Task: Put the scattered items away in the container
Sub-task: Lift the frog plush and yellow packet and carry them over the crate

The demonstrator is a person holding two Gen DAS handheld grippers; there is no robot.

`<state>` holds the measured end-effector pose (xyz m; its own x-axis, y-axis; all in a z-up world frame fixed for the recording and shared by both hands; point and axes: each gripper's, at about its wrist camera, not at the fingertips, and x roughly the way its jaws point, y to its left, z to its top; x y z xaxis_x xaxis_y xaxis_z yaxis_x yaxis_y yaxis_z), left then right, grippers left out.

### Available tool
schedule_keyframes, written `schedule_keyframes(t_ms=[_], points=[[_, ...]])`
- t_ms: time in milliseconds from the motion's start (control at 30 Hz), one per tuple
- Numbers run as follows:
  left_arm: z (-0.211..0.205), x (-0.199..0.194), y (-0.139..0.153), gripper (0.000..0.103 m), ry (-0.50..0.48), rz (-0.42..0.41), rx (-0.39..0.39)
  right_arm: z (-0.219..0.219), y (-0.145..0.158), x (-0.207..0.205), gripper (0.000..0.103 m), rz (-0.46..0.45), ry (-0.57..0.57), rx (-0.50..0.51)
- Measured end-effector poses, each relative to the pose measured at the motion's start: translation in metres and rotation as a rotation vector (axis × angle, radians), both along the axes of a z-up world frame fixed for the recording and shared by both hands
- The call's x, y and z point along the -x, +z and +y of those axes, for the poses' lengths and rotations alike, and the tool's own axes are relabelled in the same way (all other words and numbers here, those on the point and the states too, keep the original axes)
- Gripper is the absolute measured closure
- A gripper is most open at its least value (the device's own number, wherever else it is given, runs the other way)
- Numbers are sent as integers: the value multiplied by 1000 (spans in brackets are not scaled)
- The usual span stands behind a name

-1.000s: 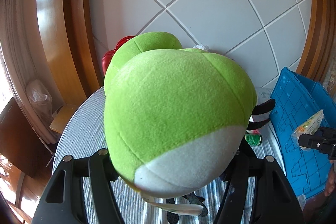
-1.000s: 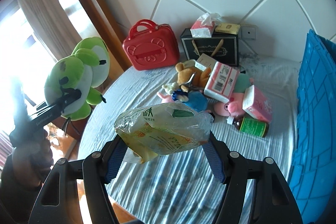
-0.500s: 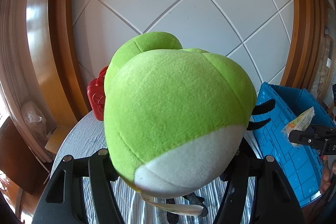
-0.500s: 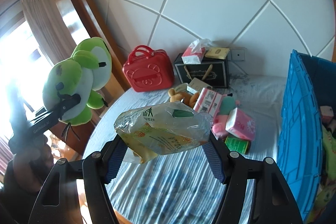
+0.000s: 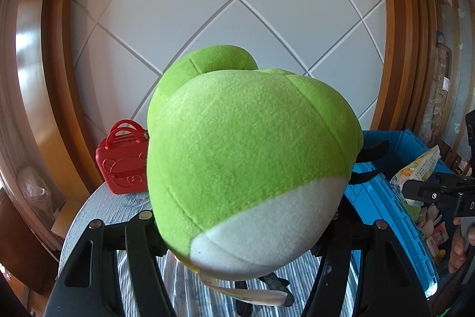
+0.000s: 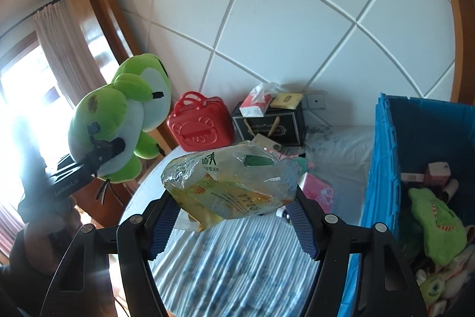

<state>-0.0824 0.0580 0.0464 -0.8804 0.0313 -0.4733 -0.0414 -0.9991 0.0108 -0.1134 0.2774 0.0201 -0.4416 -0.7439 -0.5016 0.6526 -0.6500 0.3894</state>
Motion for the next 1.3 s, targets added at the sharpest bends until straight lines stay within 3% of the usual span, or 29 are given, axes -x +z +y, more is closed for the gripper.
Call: schedule_keyframes(t_ms=[800, 1300], points=[[123, 33, 15, 39, -208, 31, 22, 108, 4, 17, 34, 11, -144, 38], [221, 63, 31, 39, -375, 39, 43, 190, -10, 38, 34, -14, -303, 57]])
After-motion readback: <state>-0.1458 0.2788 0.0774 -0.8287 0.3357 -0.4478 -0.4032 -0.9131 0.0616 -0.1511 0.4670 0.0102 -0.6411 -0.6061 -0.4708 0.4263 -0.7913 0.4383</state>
